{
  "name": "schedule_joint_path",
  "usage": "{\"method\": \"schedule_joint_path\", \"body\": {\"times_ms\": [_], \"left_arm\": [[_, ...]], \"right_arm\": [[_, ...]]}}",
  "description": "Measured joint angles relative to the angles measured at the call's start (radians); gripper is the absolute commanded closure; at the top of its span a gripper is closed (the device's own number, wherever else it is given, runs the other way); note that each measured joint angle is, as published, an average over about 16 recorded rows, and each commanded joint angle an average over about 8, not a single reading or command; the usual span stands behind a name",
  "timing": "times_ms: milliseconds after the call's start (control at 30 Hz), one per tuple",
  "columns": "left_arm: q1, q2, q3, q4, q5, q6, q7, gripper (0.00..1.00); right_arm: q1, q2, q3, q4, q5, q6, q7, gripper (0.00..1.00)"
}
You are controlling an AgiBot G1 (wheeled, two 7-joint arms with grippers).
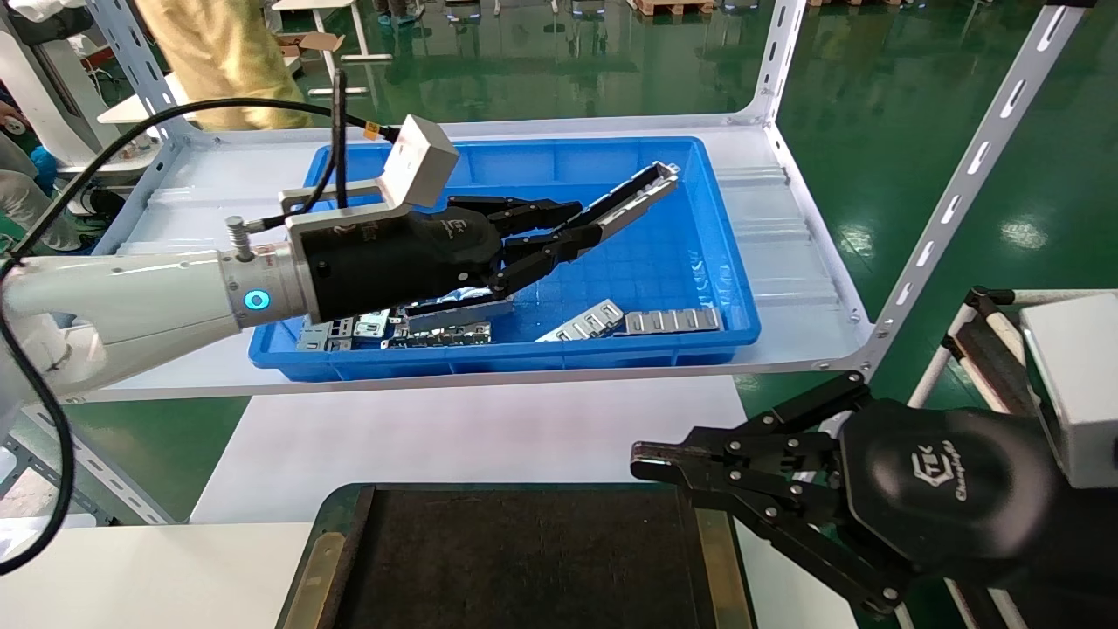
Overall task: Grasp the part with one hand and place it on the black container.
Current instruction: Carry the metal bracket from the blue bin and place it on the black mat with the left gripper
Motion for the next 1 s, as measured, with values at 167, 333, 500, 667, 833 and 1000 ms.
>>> {"method": "schedule_joint_path", "body": {"times_ms": [167, 333, 500, 667, 833, 1000], "left_arm": [[0.023, -0.041, -0.003, -0.051, -0.016, 0.109, -0.022, 1.0], [0.077, -0.086, -0.005, -0.144, -0.035, 0.185, -0.063, 1.0], [0.164, -0.137, -0.005, -0.283, -0.055, 0.217, -0.123, 1.0], [0.284, -0.189, -0.006, -0.449, -0.073, 0.187, -0.181, 1.0], [0.431, -0.241, -0.007, -0.622, -0.078, 0.083, -0.232, 1.0], [0.597, -0.286, -0.008, -0.787, -0.071, -0.08, -0.274, 1.0]], "right_arm": [[0.0, 0.0, 0.0, 0.0, 0.0, 0.0, 0.0, 1.0], [0.0, 0.0, 0.0, 0.0, 0.0, 0.0, 0.0, 1.0], [0.0, 0.0, -0.001, 0.0, 0.0, 0.0, 0.0, 1.0], [0.0, 0.0, -0.001, 0.0, 0.0, 0.0, 0.0, 1.0], [0.0, 0.0, -0.001, 0.0, 0.001, 0.0, 0.0, 1.0], [0.0, 0.0, -0.001, 0.0, 0.001, 0.0, -0.001, 1.0]]}}
